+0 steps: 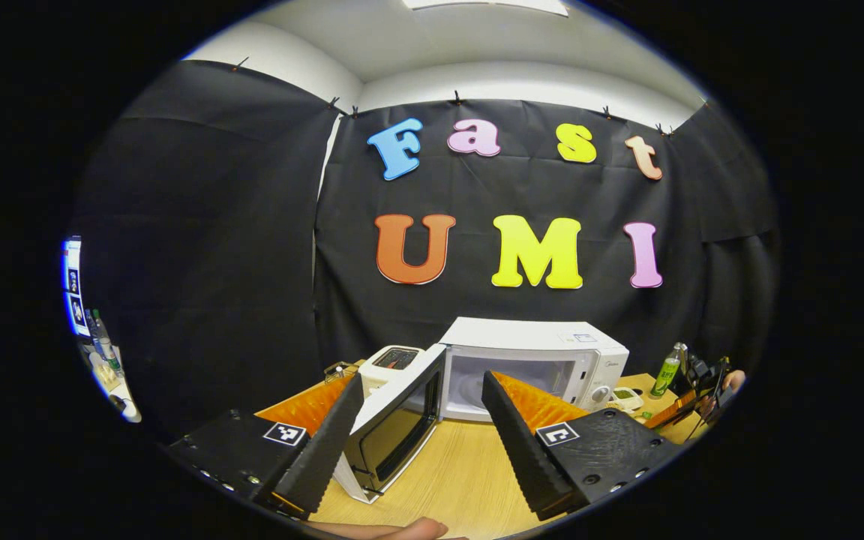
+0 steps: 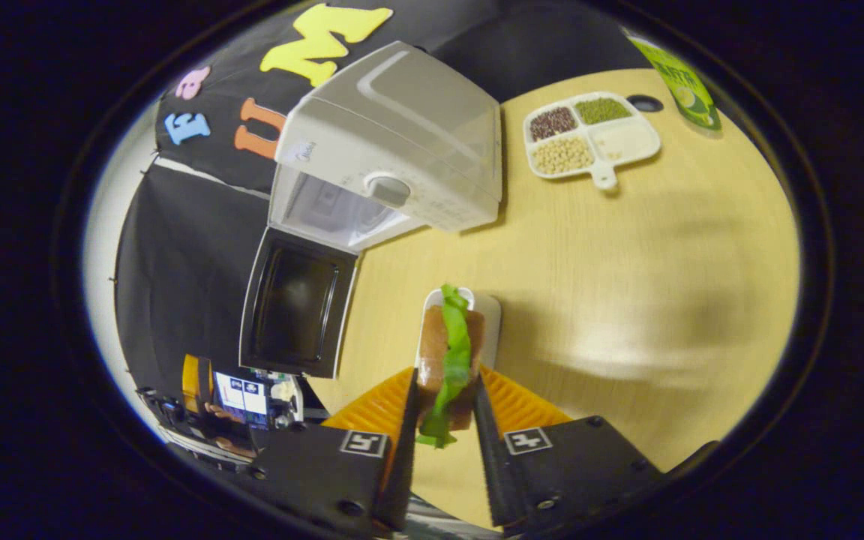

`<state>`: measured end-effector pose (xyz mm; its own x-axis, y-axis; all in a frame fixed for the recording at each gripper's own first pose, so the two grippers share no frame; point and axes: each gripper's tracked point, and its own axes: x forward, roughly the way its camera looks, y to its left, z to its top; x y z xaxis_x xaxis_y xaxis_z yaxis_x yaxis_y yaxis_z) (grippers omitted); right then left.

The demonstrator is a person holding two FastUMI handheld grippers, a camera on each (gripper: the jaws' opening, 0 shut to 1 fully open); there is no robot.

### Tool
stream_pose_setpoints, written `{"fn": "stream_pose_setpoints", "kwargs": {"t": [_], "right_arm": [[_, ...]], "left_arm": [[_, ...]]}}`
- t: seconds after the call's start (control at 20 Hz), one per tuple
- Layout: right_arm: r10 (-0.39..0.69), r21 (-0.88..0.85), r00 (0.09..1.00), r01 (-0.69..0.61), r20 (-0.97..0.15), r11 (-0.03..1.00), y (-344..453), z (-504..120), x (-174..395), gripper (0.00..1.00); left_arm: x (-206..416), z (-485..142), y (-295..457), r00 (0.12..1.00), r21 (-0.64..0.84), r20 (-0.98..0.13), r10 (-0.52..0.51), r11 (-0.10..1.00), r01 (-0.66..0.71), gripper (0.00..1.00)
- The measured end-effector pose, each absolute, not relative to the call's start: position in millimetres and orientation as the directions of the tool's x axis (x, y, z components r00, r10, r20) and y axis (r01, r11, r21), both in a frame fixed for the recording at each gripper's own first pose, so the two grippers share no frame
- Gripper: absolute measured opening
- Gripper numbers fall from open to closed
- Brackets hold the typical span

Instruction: Open the microwave oven with the left hand, put the food in, and close the microwave oven.

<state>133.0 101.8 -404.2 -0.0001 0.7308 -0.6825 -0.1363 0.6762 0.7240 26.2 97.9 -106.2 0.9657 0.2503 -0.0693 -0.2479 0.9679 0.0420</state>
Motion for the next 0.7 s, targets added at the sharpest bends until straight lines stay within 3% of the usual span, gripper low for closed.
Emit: {"fn": "stream_pose_setpoints", "kwargs": {"t": [0.1,0.15,0.45,0.7], "right_arm": [[0.704,0.692,0.023,-0.168,-0.710,0.703,96.9,-402.4,133.3,0.25],[0.685,0.666,0.050,-0.192,-0.727,0.721,93.1,-397.5,132.0,0.33],[0.668,0.588,0.196,-0.345,-0.718,0.732,105.3,-343.9,123.6,0.32],[0.607,0.376,0.343,-0.543,-0.716,0.751,139.4,-305.4,102.9,0.32]], "left_arm": [[25.7,-106.7,99.0,0.966,0.054,-0.073,0.246,0.969,-0.243,0.95],[25.2,-105.9,101.5,0.966,0.062,-0.066,0.250,0.967,-0.246,0.95],[19.7,-106.3,104.9,0.974,0.092,-0.047,0.221,0.972,-0.216,0.95],[5.3,-99.5,114.8,0.981,0.125,-0.016,0.191,0.974,-0.188,0.95]]}}
